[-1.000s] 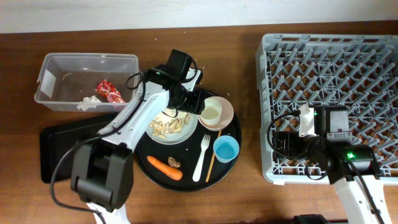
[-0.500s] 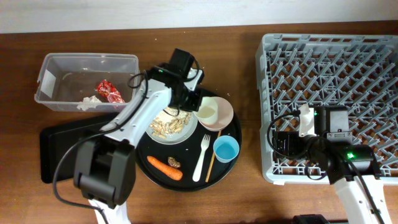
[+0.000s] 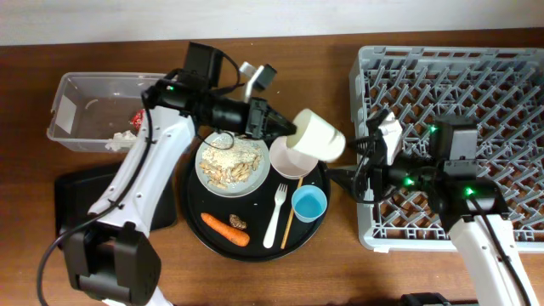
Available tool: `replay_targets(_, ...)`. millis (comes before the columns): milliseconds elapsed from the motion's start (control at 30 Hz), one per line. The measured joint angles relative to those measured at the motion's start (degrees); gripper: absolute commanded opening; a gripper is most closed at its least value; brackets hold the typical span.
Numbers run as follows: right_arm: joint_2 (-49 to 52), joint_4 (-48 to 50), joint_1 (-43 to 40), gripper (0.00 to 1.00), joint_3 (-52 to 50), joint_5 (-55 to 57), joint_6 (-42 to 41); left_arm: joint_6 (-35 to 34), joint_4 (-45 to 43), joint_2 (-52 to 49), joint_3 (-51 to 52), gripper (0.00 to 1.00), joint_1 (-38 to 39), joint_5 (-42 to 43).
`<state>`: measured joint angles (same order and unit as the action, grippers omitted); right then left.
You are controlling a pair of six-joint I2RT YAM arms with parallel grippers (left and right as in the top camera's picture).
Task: Sort waste into correct bins and load items into the dishwasher rack
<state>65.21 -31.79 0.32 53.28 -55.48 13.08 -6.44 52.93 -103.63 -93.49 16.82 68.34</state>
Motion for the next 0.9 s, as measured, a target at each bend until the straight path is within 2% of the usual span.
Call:
replay_targets(133, 0.0, 6.56, 0.0, 1.0, 0.04, -6.34, 0.9, 0.0, 0.0, 0.0, 0.0, 0.0, 2.97, 0.7)
replay_targets(200, 0.0, 7.41, 0.0, 0.88, 0.04, -7.67, 0.92, 0.0, 0.02, -0.02, 0.0, 0.0, 2.99, 0.72)
replay_targets(233, 0.0, 7.43, -0.02, 0.75, 0.04, -7.96, 1.01, 0.0, 0.02, -0.02, 0.0, 0.0, 2.99, 0.72)
replay_targets(267, 0.0, 7.48, 0.0, 0.68, 0.04, -8.31, 1.11, 0.0, 0.02, -0.02, 0.0, 0.0, 2.99, 0.72)
replay_targets(400, 0.0, 7.45, -0.02, 0.67, 0.07, -9.31, 1.51, -0.02, 0.0, -0.09, 0.0, 0.0, 2.82, 0.72)
replay_targets(433, 0.0, 7.45, -0.02, 0.65, 0.07, -9.33, 1.57, -0.02, -0.02, -0.09, 0.0, 0.03, 2.82, 0.72)
replay_targets(467, 0.0, 7.45, -0.02, 0.61, 0.07, -9.35, 1.7, 0.0, -0.26, -0.09, 0.0, 0.23, 2.82, 0.7)
replay_targets(500, 0.0, 7.39, -0.02, 0.59, 0.07, -9.42, 1.68, 0.0, -0.46, -0.09, 0.0, 0.52, 2.82, 0.26)
replay_targets(567, 0.0, 6.91, 0.0, 0.57, 0.07, -7.89, 0.94, 0.59, -0.44, -0.09, 0.0, 0.69, 2.84, -3.08)
replay_targets(633, 0.0, 6.01, 0.0, 0.53, 0.09, -3.5, -0.55, 0.94, 0.5, -0.09, 0.0, 0.72, 2.91, -10.91)
replay_targets(700, 0.0, 3.06, -0.02, 0.52, 0.09, 6.14, -2.71, 1.25, 4.13, -0.09, 0.02, 0.73, 2.95, -24.39)
replay_targets(733, 0.0, 0.09, -0.13, 0.47, 0.39, 12.96, -4.96, 1.25, 5.53, -0.09, -0.11, 0.73, 2.86, -29.2)
replay_targets(767, -0.22, -2.36, -0.66, 0.46, 0.52, 19.45, -6.88, 1.27, 9.14, -0.09, -0.09, 0.73, 2.51, -38.95)
replay_targets(833, -0.52, -13.22, -4.5, 0.45, 4.66, 28.52, -11.32, 1.29, 11.72, 0.11, -0.11, 0.73, 1.46, -49.33)
replay_targets(900, -0.61, -21.14, -12.02, 0.45, 10.21, 33.27, -13.44, 1.29, 12.15, 0.74, -0.11, 0.73, 0.63, -54.77)
